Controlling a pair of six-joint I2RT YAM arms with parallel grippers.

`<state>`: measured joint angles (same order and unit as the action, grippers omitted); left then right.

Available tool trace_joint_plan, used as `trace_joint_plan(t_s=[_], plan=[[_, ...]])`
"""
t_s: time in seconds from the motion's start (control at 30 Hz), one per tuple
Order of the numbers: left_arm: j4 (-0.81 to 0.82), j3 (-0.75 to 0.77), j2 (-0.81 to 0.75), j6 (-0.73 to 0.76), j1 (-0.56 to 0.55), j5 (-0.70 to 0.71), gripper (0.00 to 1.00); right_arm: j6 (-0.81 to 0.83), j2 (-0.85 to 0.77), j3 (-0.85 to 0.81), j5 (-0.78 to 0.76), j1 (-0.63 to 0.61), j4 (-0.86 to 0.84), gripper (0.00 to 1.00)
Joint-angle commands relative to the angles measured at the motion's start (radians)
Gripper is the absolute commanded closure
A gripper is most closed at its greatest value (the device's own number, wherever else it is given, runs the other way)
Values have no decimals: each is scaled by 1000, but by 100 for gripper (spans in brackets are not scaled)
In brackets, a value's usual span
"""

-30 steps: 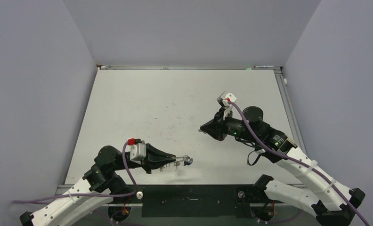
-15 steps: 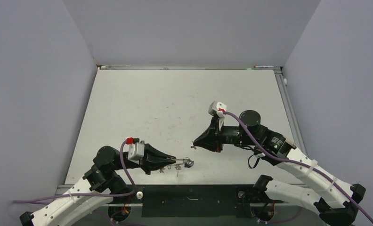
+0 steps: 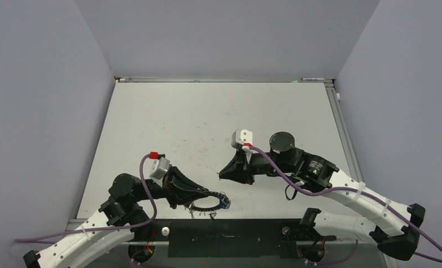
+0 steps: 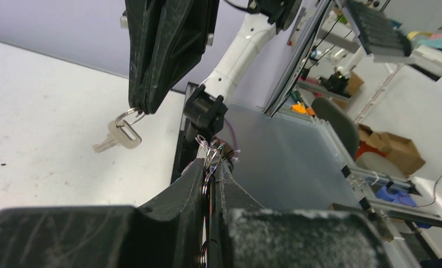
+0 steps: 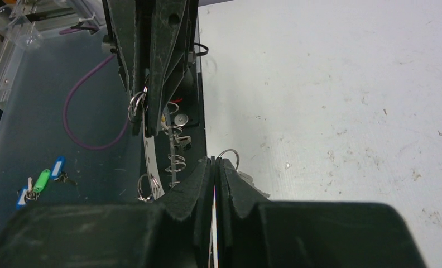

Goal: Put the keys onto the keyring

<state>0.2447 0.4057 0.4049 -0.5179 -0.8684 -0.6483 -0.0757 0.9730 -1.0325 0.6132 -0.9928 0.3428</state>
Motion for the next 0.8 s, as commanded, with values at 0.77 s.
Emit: trace_joint_plan(t_s=[0.77], plan=[[257, 14, 71, -204, 4, -33, 100, 95, -46, -19, 178, -60, -101, 95]])
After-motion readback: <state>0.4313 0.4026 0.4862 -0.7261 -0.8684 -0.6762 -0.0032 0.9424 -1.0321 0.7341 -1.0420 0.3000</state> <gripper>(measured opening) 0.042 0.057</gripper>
